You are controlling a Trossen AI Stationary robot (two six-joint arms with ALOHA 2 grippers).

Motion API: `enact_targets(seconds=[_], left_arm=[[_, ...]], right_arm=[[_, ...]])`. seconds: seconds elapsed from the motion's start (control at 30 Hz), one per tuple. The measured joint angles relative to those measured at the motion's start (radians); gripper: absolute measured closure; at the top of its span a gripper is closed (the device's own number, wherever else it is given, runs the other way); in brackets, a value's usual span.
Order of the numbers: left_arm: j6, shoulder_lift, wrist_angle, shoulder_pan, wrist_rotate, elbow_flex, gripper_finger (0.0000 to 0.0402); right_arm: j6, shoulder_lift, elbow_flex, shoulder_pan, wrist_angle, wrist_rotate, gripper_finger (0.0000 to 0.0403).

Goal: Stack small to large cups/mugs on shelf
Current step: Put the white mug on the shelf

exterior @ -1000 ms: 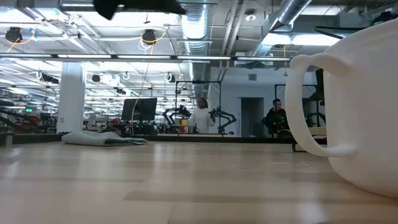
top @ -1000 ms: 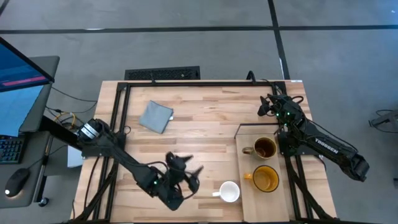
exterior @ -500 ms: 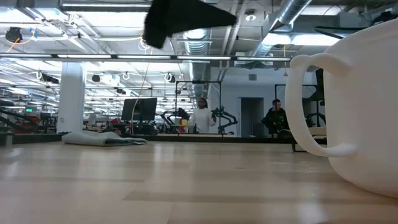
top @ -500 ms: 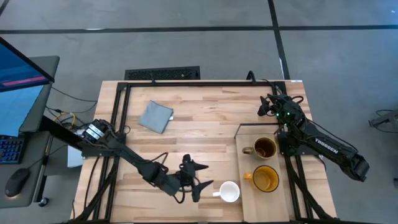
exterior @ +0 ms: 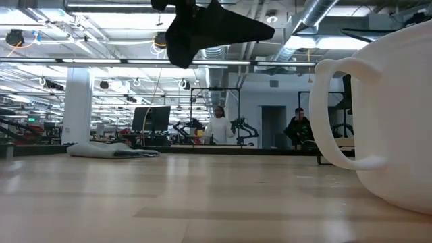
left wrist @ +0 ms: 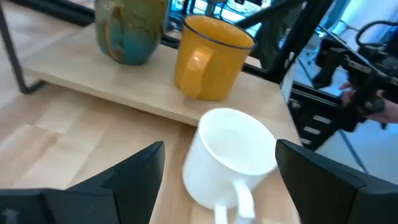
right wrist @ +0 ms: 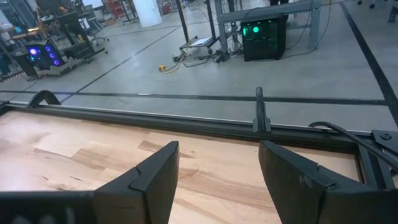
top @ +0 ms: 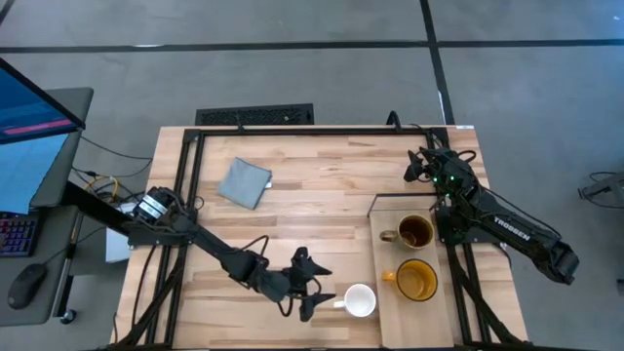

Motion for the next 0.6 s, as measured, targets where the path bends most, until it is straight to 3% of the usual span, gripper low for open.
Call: enact_targets(seconds=[0.6], left_arm=[[-0.123, 0.000, -0.016, 0.015, 0.112, 0.000, 0.0104]], right_arm=[[0.000, 0.000, 0.000, 0.000, 0.000, 0.000, 0.0159]])
